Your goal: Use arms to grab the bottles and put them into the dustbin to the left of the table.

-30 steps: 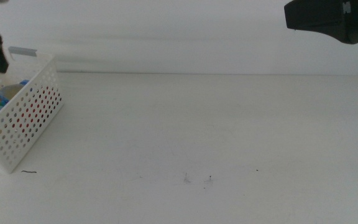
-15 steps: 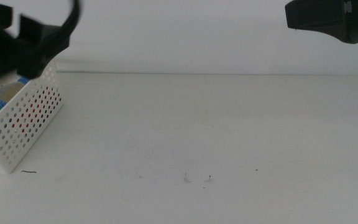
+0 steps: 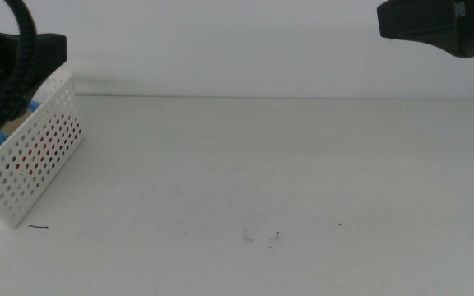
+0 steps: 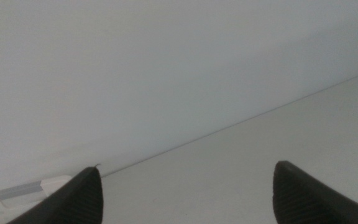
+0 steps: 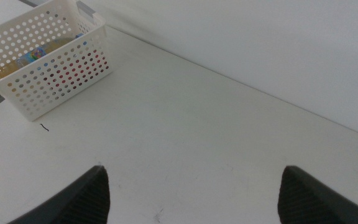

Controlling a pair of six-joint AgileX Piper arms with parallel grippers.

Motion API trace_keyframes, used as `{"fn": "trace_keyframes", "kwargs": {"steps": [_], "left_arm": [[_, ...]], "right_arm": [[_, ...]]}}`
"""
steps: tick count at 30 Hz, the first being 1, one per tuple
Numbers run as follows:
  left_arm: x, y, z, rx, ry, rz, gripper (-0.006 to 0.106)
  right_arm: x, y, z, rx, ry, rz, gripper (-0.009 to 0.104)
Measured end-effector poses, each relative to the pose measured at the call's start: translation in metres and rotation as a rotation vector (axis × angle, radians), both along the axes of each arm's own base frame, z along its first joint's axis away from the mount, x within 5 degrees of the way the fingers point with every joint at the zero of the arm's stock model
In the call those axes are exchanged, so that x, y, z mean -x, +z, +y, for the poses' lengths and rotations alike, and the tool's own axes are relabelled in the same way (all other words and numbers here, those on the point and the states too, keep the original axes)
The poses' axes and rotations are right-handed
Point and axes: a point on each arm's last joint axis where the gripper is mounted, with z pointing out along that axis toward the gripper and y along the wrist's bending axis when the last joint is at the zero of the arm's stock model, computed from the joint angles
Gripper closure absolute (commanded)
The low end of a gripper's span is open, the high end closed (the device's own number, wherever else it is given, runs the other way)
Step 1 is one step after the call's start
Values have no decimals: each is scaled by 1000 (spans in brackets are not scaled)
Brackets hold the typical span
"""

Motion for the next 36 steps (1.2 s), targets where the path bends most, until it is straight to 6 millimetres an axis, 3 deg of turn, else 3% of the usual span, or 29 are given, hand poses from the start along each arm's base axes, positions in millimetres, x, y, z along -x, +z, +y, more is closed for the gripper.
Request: {"fn": "trace_keyframes", "kwargs": {"steps": [7, 10, 13, 18, 24, 30, 36], "left_arm": [[3, -5, 5, 33, 28, -2, 7], [11, -26, 17, 66, 105, -1, 7], [25, -55, 29, 55, 187, -16, 7], [55, -109, 38, 14, 241, -50, 7], [82, -176, 40, 19, 249, -56, 7], [92, -202, 41, 26, 250, -97, 7], [91, -215, 41, 27, 253, -79, 7]], "right_arm": [[-15, -10, -5, -70, -61, -135, 18], [-24, -36, -21, -135, -149, -192, 18], [-21, -82, -40, -183, -244, -169, 18], [21, -150, -72, -155, -335, -192, 18], [79, -210, -104, -99, -457, -288, 18], [111, -252, -118, -98, -610, -392, 18], [118, -279, -119, -82, -632, -350, 18]]}}
